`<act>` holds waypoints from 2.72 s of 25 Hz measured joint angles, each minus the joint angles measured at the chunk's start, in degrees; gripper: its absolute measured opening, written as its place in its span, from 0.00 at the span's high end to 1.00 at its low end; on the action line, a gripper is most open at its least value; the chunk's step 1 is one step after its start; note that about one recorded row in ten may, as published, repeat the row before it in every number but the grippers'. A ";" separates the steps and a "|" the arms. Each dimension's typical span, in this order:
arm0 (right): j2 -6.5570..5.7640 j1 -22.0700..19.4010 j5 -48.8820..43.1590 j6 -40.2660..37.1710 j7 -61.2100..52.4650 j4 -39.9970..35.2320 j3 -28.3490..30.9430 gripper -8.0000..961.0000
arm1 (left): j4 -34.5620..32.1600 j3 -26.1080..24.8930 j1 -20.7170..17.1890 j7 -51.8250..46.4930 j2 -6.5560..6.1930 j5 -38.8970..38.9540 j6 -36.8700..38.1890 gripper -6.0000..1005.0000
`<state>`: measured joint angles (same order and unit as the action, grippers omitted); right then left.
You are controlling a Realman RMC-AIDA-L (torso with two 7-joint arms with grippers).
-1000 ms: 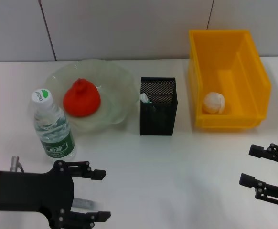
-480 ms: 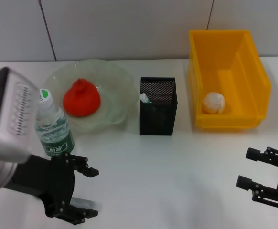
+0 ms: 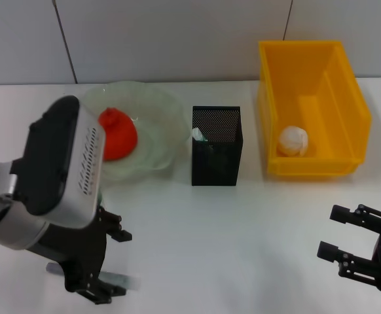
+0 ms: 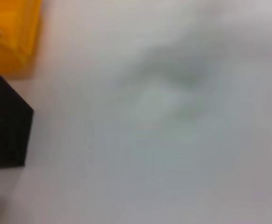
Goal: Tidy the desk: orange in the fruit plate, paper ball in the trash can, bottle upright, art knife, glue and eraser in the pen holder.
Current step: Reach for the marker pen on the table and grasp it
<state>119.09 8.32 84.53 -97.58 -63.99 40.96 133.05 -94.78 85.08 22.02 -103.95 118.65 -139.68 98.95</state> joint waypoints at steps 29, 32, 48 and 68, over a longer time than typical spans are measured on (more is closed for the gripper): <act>0.00 3.81 -10.05 -1.47 0.25 0.68 -0.57 0.24 | 7.14 5.25 4.14 -1.32 0.06 -9.47 -3.30 0.25; 0.00 3.71 -10.07 -1.69 0.09 0.71 -0.37 0.23 | 7.39 5.65 4.42 -1.26 0.07 -9.96 -3.17 0.25; 0.00 3.94 -10.10 -1.41 -0.16 0.39 -0.69 0.23 | 13.06 7.03 7.31 -1.10 0.37 -12.09 -4.15 0.32; 0.01 4.07 -10.61 -1.38 -0.16 -0.01 -0.69 0.23 | 13.41 7.28 7.33 -0.44 0.35 -13.60 -5.12 0.55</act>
<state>119.09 12.39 73.93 -98.96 -64.15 40.95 132.36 -81.37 92.35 29.36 -104.39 119.00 -153.28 93.83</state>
